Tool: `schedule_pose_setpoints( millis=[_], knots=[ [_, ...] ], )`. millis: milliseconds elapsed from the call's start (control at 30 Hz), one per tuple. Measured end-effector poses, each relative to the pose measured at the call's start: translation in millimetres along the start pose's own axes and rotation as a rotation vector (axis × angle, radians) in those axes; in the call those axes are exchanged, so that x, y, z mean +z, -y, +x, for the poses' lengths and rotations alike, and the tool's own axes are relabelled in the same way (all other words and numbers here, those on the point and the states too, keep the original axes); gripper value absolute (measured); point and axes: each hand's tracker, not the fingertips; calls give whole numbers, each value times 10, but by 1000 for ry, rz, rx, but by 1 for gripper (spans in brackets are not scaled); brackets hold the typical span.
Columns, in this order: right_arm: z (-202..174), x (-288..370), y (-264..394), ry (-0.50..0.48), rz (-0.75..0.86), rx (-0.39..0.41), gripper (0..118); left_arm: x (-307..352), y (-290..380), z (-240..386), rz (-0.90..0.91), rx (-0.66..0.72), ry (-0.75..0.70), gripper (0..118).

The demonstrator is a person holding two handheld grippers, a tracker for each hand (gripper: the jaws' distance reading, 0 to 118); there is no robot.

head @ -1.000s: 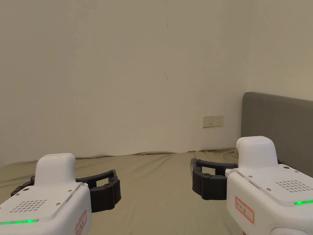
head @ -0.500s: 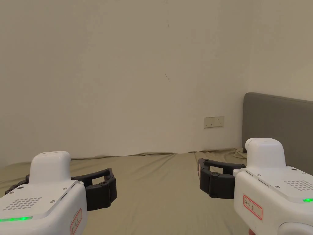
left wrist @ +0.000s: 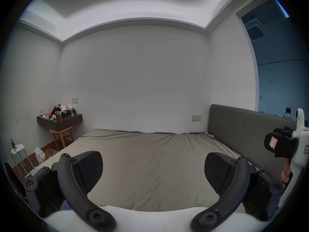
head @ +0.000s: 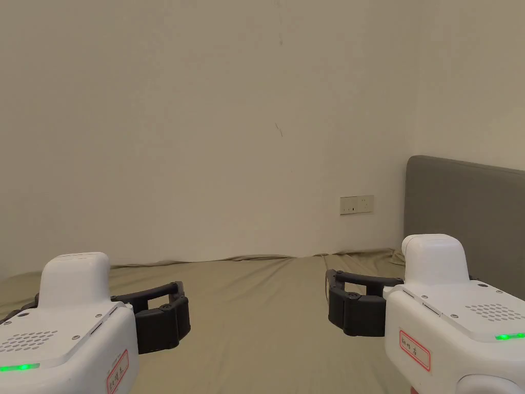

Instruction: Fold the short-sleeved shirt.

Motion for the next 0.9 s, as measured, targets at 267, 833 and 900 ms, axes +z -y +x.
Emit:
schedule_pose_setpoints(
  millis=[267,833,900],
  knots=[
    [-11,2,-15,-8,0,2,118,13,8,12,-2,5,-1,118],
    [-39,-4,-5,3,6,21,118,16,16,10,-6,7,-3,118],
    [-50,-4,6,8,9,31,118,7,0,3,-12,-3,0,118]
  ],
)
